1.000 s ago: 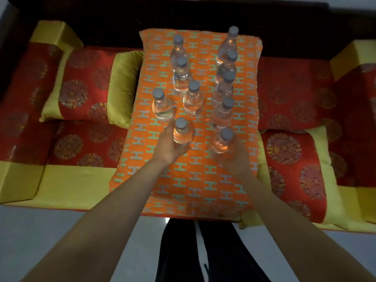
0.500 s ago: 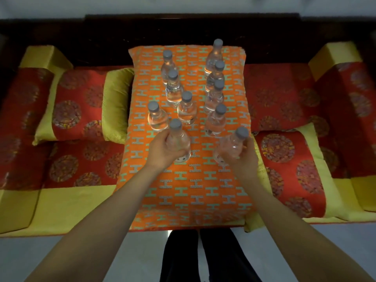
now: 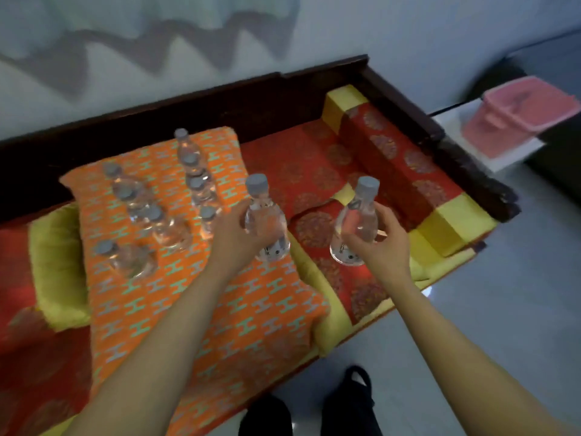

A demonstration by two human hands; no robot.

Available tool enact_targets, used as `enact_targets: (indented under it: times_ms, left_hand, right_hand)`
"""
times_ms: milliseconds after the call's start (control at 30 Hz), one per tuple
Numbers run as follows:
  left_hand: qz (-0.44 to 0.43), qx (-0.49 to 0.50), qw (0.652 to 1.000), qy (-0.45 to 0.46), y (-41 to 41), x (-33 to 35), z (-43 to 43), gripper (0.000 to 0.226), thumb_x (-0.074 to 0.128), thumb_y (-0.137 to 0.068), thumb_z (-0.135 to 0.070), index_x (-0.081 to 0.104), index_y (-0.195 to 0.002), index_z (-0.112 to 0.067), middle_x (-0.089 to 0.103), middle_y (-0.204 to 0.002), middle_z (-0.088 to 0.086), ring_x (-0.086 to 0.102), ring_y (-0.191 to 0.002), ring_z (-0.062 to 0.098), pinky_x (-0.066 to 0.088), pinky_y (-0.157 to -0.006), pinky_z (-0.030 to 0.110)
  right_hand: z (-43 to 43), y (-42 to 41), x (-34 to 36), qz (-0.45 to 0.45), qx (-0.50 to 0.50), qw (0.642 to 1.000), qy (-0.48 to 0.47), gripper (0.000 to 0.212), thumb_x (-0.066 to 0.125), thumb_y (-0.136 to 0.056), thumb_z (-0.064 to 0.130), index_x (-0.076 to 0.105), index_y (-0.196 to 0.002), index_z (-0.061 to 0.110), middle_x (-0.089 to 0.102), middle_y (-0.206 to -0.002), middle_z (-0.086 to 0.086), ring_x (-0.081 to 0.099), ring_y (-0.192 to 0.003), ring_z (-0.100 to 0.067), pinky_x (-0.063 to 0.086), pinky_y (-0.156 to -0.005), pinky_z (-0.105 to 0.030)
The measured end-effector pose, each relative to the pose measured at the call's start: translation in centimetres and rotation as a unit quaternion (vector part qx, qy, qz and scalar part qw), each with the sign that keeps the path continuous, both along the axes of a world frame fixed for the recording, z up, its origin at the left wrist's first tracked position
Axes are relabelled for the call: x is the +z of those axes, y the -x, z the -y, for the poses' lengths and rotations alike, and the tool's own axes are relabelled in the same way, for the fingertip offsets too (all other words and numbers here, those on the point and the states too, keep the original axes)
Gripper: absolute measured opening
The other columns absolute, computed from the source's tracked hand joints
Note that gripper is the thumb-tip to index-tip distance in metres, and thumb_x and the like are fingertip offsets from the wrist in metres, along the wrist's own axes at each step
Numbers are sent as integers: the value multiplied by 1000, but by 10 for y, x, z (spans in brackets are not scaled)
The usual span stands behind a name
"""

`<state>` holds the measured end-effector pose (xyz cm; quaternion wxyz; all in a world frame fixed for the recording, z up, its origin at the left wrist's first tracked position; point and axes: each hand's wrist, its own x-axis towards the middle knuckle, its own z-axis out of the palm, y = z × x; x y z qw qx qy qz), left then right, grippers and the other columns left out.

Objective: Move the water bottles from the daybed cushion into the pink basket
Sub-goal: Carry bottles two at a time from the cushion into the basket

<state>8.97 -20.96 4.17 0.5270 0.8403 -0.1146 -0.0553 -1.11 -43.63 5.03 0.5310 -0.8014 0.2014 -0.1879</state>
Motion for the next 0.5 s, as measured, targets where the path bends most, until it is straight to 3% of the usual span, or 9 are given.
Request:
enact_targets:
  times_ms: [100, 267, 367, 500]
  left_hand:
    - [-4, -37, 999, 0, 6, 16, 60, 51, 83, -67, -32, 63, -113, -21, 66, -98, -7, 59, -81, -1, 48, -71, 22]
    - [-28, -92, 995, 2, 26, 21, 157, 57, 79, -62, -50, 61, -112, -29, 68, -104, -10, 64, -96, 11, 54, -84, 42]
    - [-35, -112, 993, -7, 46, 23, 243, 57, 81, -63, -45, 62, -113, -27, 69, -104, -9, 65, -95, 11, 55, -85, 42]
    - [-60, -124, 990, 18, 63, 30, 342, 61, 85, -61, -35, 52, -111, -24, 65, -103, -3, 65, -95, 16, 55, -81, 42]
  right_hand:
    - [59, 26, 12, 0, -41, 999, 17, 51, 80, -71, 27, 59, -117, 28, 65, -107, 9, 62, -93, -6, 51, -75, -30]
    - [157, 65, 17, -15, -115, 993, 10, 52, 83, -64, 27, 61, -112, 29, 65, -101, 15, 63, -91, -7, 55, -81, -42]
    - [236, 97, 21, -22, -140, 990, 6, 57, 85, -62, 29, 61, -113, 28, 67, -103, 9, 65, -91, -11, 56, -81, -43]
    - [326, 131, 35, -36, -160, 986, 21, 55, 84, -64, 27, 59, -113, 29, 63, -100, 14, 59, -88, -5, 54, -80, -37]
